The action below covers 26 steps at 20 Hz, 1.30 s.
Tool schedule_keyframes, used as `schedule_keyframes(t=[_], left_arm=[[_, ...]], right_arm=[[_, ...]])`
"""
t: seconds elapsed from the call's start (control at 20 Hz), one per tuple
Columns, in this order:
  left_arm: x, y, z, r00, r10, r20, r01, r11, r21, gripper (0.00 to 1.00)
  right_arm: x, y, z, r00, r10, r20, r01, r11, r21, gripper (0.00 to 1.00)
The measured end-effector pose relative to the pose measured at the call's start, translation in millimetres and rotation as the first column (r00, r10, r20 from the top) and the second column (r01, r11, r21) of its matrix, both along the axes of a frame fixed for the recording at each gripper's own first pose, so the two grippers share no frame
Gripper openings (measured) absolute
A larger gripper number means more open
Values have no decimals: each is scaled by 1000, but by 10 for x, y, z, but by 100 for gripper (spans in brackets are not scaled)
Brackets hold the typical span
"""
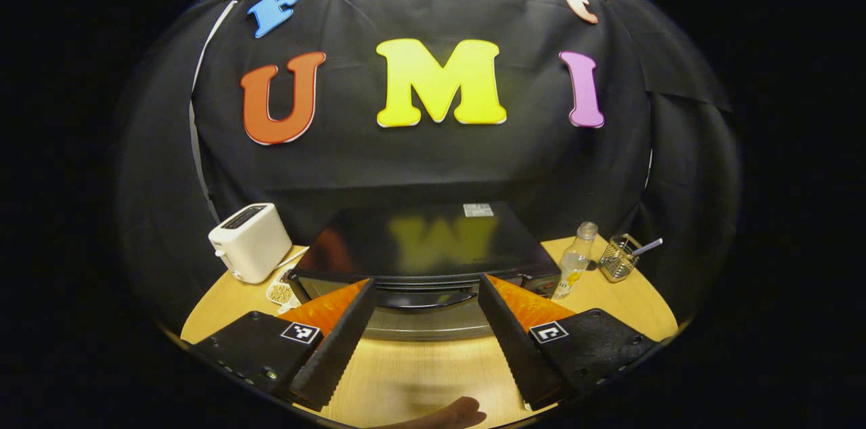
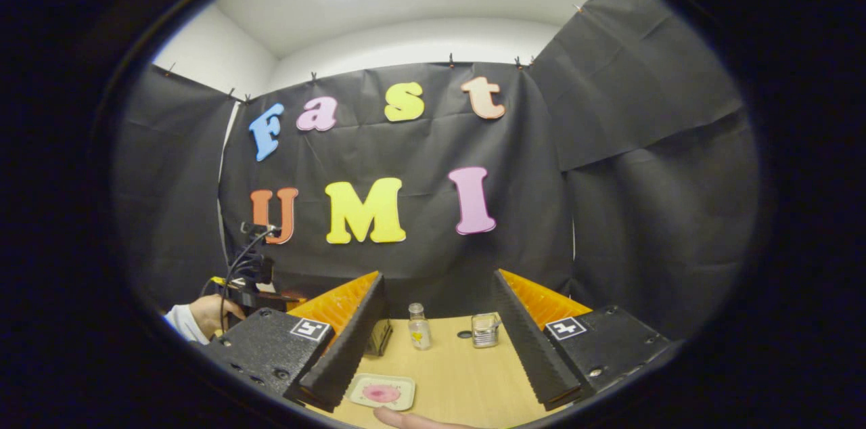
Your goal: Open the electric oven with the left hand, put the food in, and close the electric oven.
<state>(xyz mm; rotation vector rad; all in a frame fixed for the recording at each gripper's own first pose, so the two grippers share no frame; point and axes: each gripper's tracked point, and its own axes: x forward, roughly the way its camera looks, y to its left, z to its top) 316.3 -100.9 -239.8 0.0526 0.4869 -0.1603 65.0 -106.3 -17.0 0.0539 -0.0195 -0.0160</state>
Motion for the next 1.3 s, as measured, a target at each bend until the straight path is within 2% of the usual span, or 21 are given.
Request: schedule_keyframes(t=[0.05,0.15,0.2,0.25,0.35,0.4,0.55,0.7,0.75,0.8,0.85,1.05,1.1,1.15,1.2,1.3], left_arm=[[36,-18,-84,1000,-6,-27,6,1000,0,97],[84,-37,-221,997,-18,-77,18,1000,-5,97],[94,-27,-279,995,-14,-102,13,1000,-6,96],[106,5,-296,994,3,-113,-3,1000,-2,96],[157,55,-311,994,14,-109,-13,1000,14,98],[185,58,-302,993,17,-115,-16,1000,6,98],[202,97,-285,991,41,-130,-43,999,-8,98],[295,59,-282,993,25,-114,-25,1000,3,99],[300,43,-290,993,21,-115,-21,1000,5,99],[312,20,-293,994,13,-111,-11,1000,16,89],[315,10,-305,994,3,-110,0,999,33,99],[340,-73,-355,994,-37,-106,38,999,5,96],[330,-62,-322,995,-46,-89,47,999,13,95],[301,-51,-340,994,-49,-94,51,999,17,96],[263,-49,-329,995,-50,-90,51,999,13,95],[150,-29,-338,994,-49,-94,50,999,5,95]], right_arm=[[-23,-29,4,1000,-4,4,4,1000,-2,100],[-47,-98,16,999,-28,19,29,999,-28,100],[-68,-111,5,999,-39,21,40,998,-39,96],[-99,-122,3,998,-49,25,50,998,-48,100],[-154,-81,8,999,-45,28,47,997,-56,100],[-191,-53,30,999,-41,28,42,997,-58,96],[-312,-50,98,998,-43,45,46,997,-66,100],[-458,-19,152,997,-43,63,47,996,-69,100],[-498,-9,154,997,-41,64,45,996,-74,96],[-535,-3,151,997,-38,63,43,996,-80,96],[-560,2,140,997,-36,63,41,996,-84,96],[-623,-4,100,998,-47,48,51,994,-100,96],[-626,-11,94,998,-52,40,55,994,-94,100],[-640,-16,71,998,-52,30,55,994,-91,100],[-652,-11,61,998,-51,23,53,995,-85,96],[-661,1,52,999,-47,11,48,997,-62,96]])
